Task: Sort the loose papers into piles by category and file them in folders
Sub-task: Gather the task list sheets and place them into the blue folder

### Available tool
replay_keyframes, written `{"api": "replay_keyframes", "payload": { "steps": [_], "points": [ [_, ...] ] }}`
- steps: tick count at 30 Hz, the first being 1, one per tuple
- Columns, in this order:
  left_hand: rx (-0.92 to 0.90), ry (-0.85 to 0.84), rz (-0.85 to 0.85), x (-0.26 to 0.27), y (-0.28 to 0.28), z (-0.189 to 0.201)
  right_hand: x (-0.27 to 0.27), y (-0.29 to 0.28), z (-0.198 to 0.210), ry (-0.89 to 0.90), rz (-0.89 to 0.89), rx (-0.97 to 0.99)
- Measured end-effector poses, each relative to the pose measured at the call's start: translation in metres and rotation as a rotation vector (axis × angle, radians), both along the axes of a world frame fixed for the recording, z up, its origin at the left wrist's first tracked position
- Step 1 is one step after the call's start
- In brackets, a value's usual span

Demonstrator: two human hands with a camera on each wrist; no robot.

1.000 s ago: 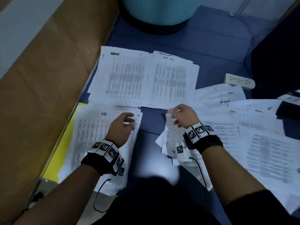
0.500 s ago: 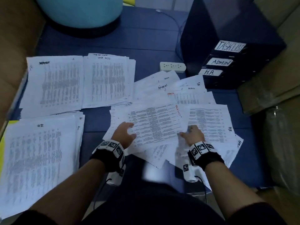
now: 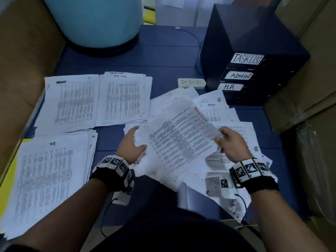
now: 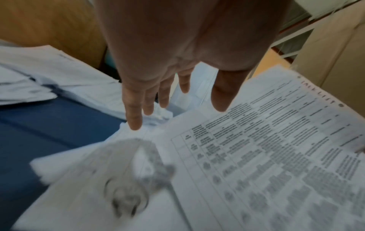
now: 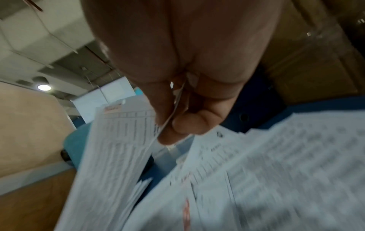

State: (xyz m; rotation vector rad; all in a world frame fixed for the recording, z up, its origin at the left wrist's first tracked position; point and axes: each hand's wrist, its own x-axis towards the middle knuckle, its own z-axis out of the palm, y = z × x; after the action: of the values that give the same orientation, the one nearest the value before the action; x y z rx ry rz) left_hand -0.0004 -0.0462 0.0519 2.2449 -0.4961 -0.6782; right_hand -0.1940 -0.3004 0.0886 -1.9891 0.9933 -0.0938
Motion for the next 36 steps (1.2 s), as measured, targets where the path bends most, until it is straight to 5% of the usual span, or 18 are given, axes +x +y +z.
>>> {"api": "replay_keyframes", "payload": {
  "steps": [6,11,17,26,36],
  "points": [
    [-0.11,-0.004,-0.207,0.008,-0.014,0.033,0.006,-0.008,0.046,-0.185,0.084,0.042],
    [-0.129,0.065,-0.062,0.002,-0.013,0.037,0.011,0.003,0.045,-0.492,-0.216,0.244],
    [-0.234,0.105,0.103,-0.006,-0.008,0.033,0.008,0.036,0.004,-0.173,-0.034,0.409],
    [-0.257,0.049,0.336,-0.005,0.01,0.023,0.017,0.081,-0.021,-0.106,0.06,0.601],
    [-0.362,0.276,0.5,0.033,0.067,0.012,0.106,0.094,-0.032,-0.101,0.006,0.363]
  ]
}}
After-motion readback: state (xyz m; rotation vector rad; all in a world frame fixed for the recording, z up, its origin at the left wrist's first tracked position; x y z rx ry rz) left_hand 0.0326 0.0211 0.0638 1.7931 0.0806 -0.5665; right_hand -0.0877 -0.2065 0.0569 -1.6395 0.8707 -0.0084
